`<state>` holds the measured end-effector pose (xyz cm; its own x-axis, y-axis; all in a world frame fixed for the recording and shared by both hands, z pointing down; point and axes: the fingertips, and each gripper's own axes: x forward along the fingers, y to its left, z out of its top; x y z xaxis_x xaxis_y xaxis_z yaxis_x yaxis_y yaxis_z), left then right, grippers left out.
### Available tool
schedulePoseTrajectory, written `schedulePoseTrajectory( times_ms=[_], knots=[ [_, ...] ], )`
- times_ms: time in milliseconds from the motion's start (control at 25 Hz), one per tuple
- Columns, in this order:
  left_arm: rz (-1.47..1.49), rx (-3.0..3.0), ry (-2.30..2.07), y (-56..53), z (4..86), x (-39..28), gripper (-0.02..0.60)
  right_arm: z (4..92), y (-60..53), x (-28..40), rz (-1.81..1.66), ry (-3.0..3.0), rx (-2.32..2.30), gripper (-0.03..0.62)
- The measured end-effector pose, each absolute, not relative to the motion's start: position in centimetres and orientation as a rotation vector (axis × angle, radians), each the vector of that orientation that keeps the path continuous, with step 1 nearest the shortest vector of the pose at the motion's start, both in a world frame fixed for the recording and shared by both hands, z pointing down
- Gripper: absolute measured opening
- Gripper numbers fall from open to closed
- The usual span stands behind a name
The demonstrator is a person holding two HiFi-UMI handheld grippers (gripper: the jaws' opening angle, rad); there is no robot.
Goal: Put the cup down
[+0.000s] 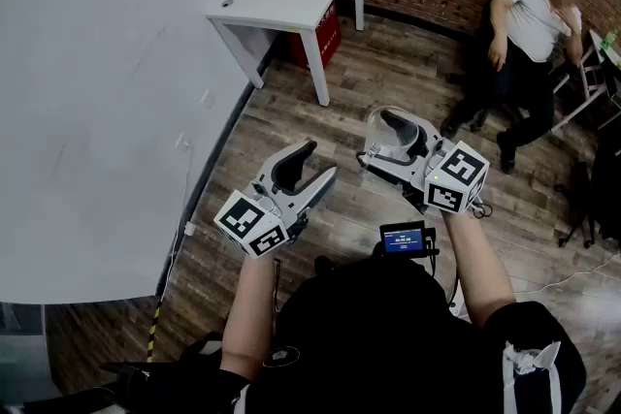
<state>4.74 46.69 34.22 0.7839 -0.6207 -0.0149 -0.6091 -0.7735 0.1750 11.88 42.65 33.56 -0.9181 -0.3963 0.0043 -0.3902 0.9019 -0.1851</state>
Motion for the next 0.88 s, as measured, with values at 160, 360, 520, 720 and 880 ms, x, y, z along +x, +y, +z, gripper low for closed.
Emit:
schedulePoseTrajectory(
  times_ms=[160, 360, 520, 720, 880],
  knots=[
    [-0.107, 2.817, -0.976, 46.4, 34.4, 4.9, 0.230, 33.6, 42.5, 11.8, -0.272, 3.037, -0.610, 0.390],
    [-0.107, 2.817, -0.967, 46.2, 34.6, 5.0, 0.230, 33.8, 42.3, 11.6, -0.279, 3.040, -0.606, 0.390],
    [-0.108, 2.808, -0.968, 46.3, 34.9, 5.0, 0.230, 33.9, 42.4, 11.7, -0.279, 3.038, -0.603, 0.390],
    [-0.110, 2.813, -0.961, 46.1, 35.0, 5.1, 0.230, 33.8, 42.1, 11.6, -0.278, 3.034, -0.611, 0.390],
    [-0.110, 2.821, -0.948, 45.6, 35.0, 5.7, 0.230, 33.6, 41.4, 11.9, -0.285, 3.021, -0.616, 0.390]
  ],
)
